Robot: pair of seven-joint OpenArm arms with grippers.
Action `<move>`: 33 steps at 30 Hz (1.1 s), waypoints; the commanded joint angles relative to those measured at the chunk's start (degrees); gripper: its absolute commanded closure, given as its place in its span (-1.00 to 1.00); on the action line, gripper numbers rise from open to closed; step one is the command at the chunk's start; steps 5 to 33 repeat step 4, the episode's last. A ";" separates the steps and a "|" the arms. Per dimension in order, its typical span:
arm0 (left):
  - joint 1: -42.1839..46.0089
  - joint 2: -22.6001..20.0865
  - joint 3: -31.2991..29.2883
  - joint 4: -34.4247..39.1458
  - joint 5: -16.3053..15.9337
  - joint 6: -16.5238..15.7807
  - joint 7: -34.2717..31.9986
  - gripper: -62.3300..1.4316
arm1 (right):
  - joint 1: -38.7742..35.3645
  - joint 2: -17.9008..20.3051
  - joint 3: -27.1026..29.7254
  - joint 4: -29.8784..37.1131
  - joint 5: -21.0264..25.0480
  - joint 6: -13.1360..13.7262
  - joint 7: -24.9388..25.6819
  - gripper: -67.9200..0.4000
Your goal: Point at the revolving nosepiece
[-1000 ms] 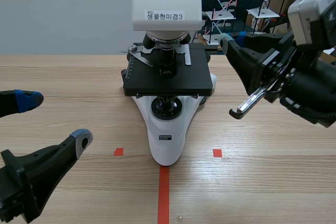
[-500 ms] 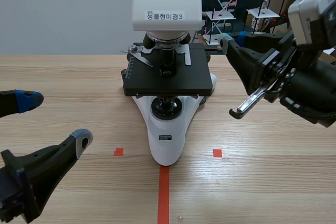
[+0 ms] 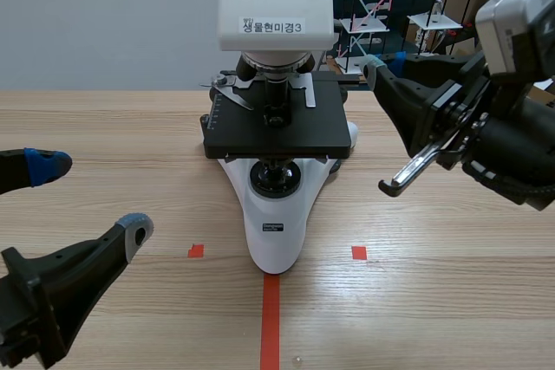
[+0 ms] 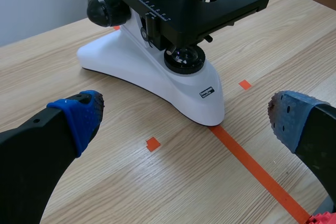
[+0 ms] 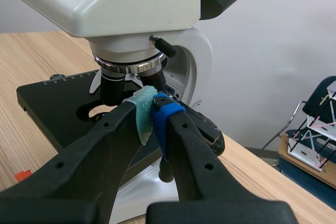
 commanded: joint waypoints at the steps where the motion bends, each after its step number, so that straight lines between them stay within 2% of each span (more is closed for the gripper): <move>1: -0.02 0.26 -0.04 0.94 -0.37 -0.04 -0.76 -1.00 | 0.85 0.76 0.07 0.68 0.46 0.00 1.33 0.94; 33: -0.02 0.26 -0.04 0.94 -0.37 -0.04 -0.76 -1.00 | 0.85 0.76 0.07 0.68 0.46 0.00 1.33 0.94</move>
